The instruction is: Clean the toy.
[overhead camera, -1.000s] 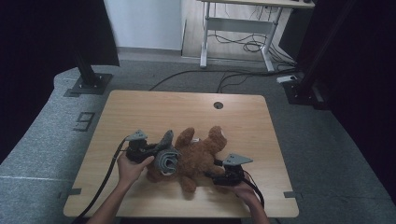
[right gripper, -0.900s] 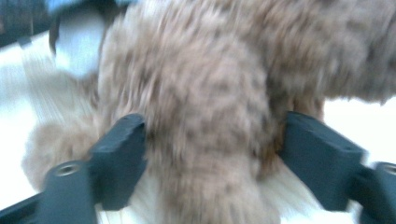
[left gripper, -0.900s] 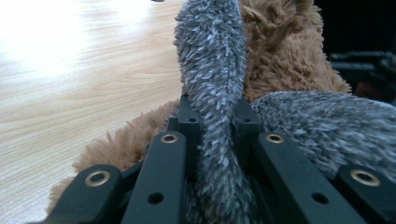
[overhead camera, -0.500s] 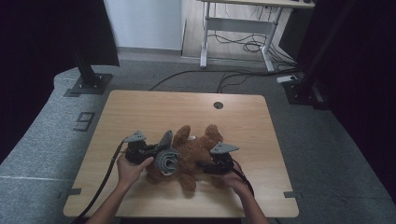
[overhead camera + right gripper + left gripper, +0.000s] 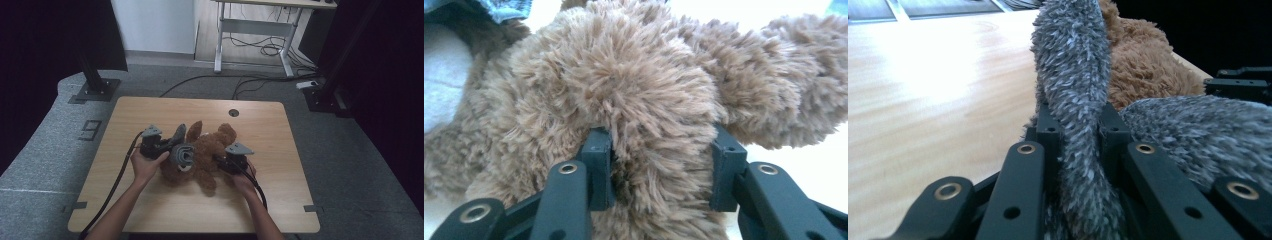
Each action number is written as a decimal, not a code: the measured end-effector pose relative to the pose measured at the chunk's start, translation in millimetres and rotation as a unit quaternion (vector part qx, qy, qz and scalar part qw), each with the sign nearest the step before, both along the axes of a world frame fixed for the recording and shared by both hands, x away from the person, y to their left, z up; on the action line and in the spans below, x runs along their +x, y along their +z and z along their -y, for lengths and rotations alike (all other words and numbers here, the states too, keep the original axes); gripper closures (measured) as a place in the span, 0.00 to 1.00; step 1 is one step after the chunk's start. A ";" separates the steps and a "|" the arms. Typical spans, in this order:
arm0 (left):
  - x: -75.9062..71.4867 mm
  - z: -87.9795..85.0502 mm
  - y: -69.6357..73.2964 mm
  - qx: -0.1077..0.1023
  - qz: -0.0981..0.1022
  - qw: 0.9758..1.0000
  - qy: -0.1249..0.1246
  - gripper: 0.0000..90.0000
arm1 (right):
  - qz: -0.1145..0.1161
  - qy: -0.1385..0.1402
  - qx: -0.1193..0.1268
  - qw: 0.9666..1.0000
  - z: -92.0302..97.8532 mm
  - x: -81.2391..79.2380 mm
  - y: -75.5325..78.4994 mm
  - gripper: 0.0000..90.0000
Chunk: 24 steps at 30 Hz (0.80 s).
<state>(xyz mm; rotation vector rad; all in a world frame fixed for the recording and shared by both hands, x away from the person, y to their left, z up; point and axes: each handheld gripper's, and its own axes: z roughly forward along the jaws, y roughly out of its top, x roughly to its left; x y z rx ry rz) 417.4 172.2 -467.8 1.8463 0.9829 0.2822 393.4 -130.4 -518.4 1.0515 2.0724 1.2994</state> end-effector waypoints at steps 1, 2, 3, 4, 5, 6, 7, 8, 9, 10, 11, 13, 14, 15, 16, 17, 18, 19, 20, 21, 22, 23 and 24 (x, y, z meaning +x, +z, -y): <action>3.9 2.2 0.5 0.001 -0.004 1.000 0.000 0.86 | 0.001 -0.007 0.001 1.000 0.7 3.4 -0.2 0.62; 6.8 3.5 0.5 -0.003 -0.006 1.000 0.002 0.86 | 0.002 -0.012 0.003 1.000 1.6 6.2 -0.6 0.62; 9.3 4.5 0.1 -0.003 -0.012 1.000 0.000 0.86 | 0.002 -0.016 0.005 1.000 2.5 7.7 -1.0 0.62; 11.1 5.1 -0.6 -0.007 -0.023 1.000 -0.004 0.86 | 0.001 -0.016 0.008 1.000 3.2 8.1 -1.4 0.62; 11.5 5.3 -1.4 -0.009 -0.028 1.000 -0.007 0.86 | 0.000 -0.014 0.009 1.000 3.9 6.9 -1.6 0.62; 10.9 5.6 -2.4 -0.011 -0.033 0.999 -0.011 0.86 | 0.001 -0.011 0.007 1.000 4.6 5.5 -1.7 0.62; 9.3 5.9 -3.1 -0.011 -0.033 0.999 -0.014 0.86 | 0.000 -0.008 0.006 1.000 5.3 3.2 -1.9 0.62; 6.4 6.4 -3.5 -0.012 -0.033 0.999 -0.018 0.86 | 0.001 -0.003 0.005 1.000 6.9 0.7 -2.0 0.62; 3.8 6.9 -3.4 -0.011 -0.032 0.999 -0.021 0.86 | 0.004 0.002 0.006 1.000 9.2 -3.2 -3.1 0.61; 1.9 7.4 -3.4 -0.010 -0.031 0.999 -0.024 0.86 | 0.005 0.006 0.009 1.000 11.3 -6.3 -4.4 0.61; -1.6 8.6 -3.6 -0.010 -0.032 0.999 -0.028 0.86 | 0.005 0.010 0.011 1.000 12.9 -8.9 -5.3 0.61; -6.4 10.2 -4.3 -0.011 -0.031 0.999 -0.035 0.86 | 0.003 0.020 0.014 1.000 18.4 -17.3 -7.1 0.61; -10.2 10.6 -4.9 -0.011 -0.028 0.999 -0.040 0.86 | 0.002 0.023 0.015 1.000 19.7 -20.3 -7.7 0.61; -13.6 10.9 -5.5 -0.012 -0.028 0.999 -0.044 0.86 | -0.001 0.030 0.011 0.999 22.0 -25.6 -8.2 0.61; -16.1 10.8 -6.0 -0.011 -0.026 0.999 -0.045 0.86 | -0.001 0.035 0.008 0.999 23.6 -30.1 -8.5 0.61; -19.5 10.6 -6.8 -0.014 -0.024 0.999 -0.045 0.86 | -0.001 0.038 0.006 0.999 24.6 -33.5 -8.9 0.61; -23.0 10.5 -8.0 -0.017 -0.022 0.999 -0.046 0.86 | 0.000 0.042 0.004 0.999 25.7 -38.2 -9.9 0.61; -26.6 10.5 -9.7 -0.020 -0.021 0.998 -0.048 0.86 | 0.001 0.046 0.003 0.999 26.4 -42.6 -11.3 0.61; -30.1 10.3 -11.3 -0.024 -0.020 0.998 -0.051 0.86 | 0.003 0.048 0.001 0.999 26.8 -46.8 -12.8 0.61; -33.7 9.9 -12.8 -0.028 -0.019 0.998 -0.053 0.86 | 0.003 0.051 0.000 0.999 27.4 -50.7 -14.2 0.61; -37.1 9.3 -13.9 -0.032 -0.018 0.998 -0.055 0.86 | 0.002 0.054 0.000 0.999 27.8 -54.1 -15.7 0.61; -40.1 8.6 -14.8 -0.035 -0.018 0.998 -0.057 0.86 | 0.002 0.057 0.000 0.998 28.2 -57.3 -17.0 0.61; -42.7 8.1 -15.5 -0.038 -0.017 0.997 -0.059 0.87 | 0.001 0.059 -0.002 0.998 28.3 -60.5 -18.0 0.61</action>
